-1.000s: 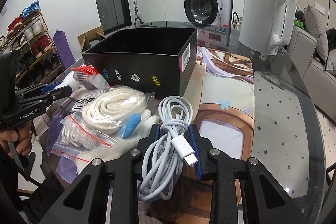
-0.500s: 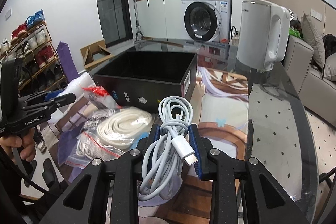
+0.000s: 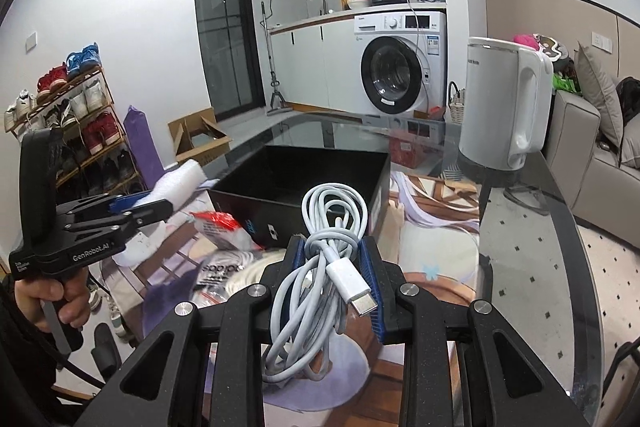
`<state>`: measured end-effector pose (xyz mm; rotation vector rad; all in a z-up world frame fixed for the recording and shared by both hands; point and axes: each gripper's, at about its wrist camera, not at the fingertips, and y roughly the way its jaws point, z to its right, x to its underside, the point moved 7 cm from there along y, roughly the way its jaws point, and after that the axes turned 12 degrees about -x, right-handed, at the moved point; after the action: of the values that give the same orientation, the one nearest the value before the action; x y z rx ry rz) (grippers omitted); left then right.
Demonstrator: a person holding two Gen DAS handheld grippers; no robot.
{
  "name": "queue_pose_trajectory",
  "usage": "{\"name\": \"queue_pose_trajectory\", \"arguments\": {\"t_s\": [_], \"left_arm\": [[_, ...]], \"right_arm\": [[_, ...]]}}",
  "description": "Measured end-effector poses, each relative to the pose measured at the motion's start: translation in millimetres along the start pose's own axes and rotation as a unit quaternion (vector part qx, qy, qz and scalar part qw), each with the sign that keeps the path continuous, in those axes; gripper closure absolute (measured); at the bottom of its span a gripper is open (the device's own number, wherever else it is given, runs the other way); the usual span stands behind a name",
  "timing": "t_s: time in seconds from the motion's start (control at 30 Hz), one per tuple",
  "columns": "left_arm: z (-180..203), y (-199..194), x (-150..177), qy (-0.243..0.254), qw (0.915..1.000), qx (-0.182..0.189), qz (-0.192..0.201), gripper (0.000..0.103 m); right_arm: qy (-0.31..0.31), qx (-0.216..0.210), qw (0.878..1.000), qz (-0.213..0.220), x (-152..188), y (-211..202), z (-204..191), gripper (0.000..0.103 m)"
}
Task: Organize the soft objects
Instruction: 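Carry the foam block and cable with both tools over the black box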
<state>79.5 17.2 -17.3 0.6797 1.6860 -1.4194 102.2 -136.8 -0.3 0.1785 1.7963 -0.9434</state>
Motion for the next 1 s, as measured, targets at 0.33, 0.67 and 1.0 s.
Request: {"name": "queue_pose_trajectory", "arguments": {"t_s": [0.33, 0.67, 1.0], "left_arm": [[16.2, 2.5, -22.8, 0.012, 0.9997, 0.005, 0.018, 0.070], [23.7, 15.1, -35.8, 0.016, 0.9996, 0.004, 0.024, 0.070], [29.5, 31.0, -49.9, 0.015, 0.9995, 0.009, 0.027, 0.070]], "right_arm": [[-0.016, -0.006, 1.000, 0.011, -23.1, 8.3, -8.9, 0.075], [-0.024, -0.011, 1.000, 0.012, -38.9, 23.0, -11.9, 0.075], [-0.026, -0.011, 1.000, 0.002, -52.2, 42.0, -7.2, 0.075]]}}
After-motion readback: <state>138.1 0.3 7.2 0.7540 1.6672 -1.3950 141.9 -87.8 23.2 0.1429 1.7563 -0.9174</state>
